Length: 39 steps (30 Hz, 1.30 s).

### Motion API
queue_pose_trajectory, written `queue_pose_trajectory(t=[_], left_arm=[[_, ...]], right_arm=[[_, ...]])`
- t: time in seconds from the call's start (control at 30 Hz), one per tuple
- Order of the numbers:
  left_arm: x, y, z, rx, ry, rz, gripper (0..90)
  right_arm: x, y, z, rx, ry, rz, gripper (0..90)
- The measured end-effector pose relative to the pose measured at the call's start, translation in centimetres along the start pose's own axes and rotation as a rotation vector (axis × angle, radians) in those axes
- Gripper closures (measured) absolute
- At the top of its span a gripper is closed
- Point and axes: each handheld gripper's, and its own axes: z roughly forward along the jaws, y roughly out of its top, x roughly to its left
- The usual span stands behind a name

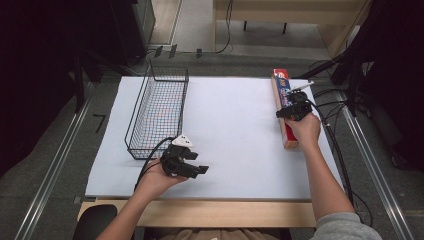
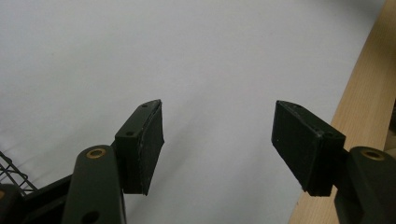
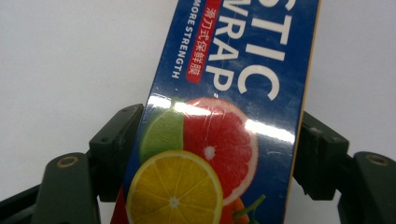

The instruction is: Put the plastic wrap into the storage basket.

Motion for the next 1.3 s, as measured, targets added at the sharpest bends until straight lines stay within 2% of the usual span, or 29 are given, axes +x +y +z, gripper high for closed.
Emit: queue_pose_trajectory(t=[0.07,0.13,0.27,0.4,0.5,0.67,0.93,1.07,1.3], left_arm=[[0.0,0.0,0.0,0.000,-0.001,-0.002,34.7],[0.0,0.0,0.1,-0.002,0.002,-0.005,34.7],[0.0,0.0,0.0,-0.002,0.002,0.001,34.7],[0.1,0.0,-0.1,-0.001,0.004,0.003,34.7],[0.2,0.0,-0.2,-0.005,0.006,0.004,34.8],[0.3,0.1,-0.2,-0.004,0.006,0.006,34.8],[0.4,0.1,-0.4,-0.012,0.008,0.003,34.8],[0.3,0.2,-0.6,-0.018,0.008,0.005,34.7],[0.3,0.5,-1.0,-0.024,0.013,0.020,34.8]], right_arm=[[-0.4,0.0,0.2,0.022,0.034,0.037,28.5],[-0.5,0.1,0.3,0.031,0.041,0.048,29.0],[-0.4,0.1,0.2,0.035,0.033,0.042,32.3],[-0.2,0.1,-0.1,0.024,0.003,0.065,37.5],[-0.3,0.1,-0.3,0.020,0.003,0.095,39.1],[-0.7,-0.1,-0.6,-0.001,0.050,0.138,40.9],[-0.7,0.0,-1.6,-0.043,0.039,0.110,41.6],[-0.8,-0.1,-2.5,-0.047,0.061,0.104,41.5],[-0.8,-0.3,-3.5,-0.036,0.084,0.057,41.6]])
